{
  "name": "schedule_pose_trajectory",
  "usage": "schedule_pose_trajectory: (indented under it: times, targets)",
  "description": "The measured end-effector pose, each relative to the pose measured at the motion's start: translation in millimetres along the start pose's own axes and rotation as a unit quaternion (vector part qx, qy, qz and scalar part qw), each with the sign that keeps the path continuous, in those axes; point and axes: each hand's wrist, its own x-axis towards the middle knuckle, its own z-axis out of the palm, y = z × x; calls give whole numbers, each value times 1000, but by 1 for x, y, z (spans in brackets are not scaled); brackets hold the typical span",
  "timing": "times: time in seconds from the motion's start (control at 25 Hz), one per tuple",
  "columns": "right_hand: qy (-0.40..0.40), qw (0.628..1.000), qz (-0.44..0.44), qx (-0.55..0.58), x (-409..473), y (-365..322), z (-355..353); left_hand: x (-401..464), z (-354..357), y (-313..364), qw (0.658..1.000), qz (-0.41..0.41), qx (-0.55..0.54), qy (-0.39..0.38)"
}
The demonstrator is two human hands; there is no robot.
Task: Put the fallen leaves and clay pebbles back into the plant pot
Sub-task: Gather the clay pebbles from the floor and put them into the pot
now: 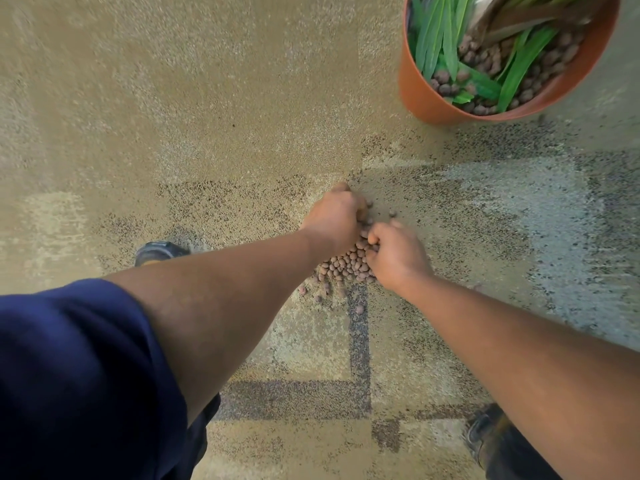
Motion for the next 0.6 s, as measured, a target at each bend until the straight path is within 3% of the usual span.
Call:
schedule_pose_trajectory:
  times: [0.12,0.28,0.44,0.6]
  targets:
    - [15,999,30,20,-3,1,-5,1,-5,2,999,-31,-12,-8]
    - [35,975,120,183,-6,-1,-19,-2,-7,-3,992,-76,-97,8]
    - [57,900,205,379,-15,-8,-42,-13,-20,8,974,-114,-192,36]
    - [99,805,183,556,-27,-25,-105,-23,-54,51,947,-30,-303,101]
